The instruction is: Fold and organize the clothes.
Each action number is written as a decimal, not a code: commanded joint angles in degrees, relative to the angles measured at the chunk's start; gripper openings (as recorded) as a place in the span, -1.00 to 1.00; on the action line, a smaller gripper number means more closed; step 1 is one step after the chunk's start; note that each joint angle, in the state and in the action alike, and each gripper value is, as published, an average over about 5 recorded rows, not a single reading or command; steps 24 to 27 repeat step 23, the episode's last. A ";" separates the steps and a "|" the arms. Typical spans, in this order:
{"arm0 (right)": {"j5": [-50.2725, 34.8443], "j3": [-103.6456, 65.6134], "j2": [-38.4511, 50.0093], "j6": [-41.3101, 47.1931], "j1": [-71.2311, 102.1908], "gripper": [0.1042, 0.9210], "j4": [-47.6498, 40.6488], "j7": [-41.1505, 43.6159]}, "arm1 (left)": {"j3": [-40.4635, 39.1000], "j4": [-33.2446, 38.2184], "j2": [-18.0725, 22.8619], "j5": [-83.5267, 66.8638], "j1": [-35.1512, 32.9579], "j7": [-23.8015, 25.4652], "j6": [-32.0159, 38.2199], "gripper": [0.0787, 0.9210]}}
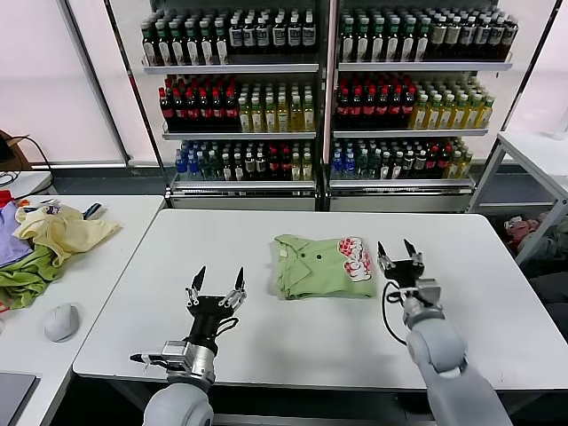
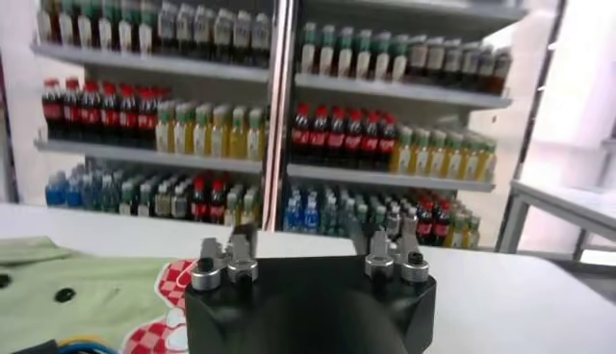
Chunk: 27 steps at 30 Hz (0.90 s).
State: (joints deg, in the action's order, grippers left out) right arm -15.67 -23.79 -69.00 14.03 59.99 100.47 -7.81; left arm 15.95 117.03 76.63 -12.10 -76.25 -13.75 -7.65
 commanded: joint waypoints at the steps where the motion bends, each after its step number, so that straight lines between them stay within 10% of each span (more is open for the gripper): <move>1: -0.46 -13.19 0.36 -5.23 24.30 0.49 20.62 0.88 | -0.54 2.61 0.31 0.53 -2.16 0.36 -1.17 0.77; 27: 3.98 -11.65 -1.94 -7.92 24.91 0.76 20.76 -0.14 | -0.21 5.96 0.05 0.01 -4.99 0.74 -4.97 0.77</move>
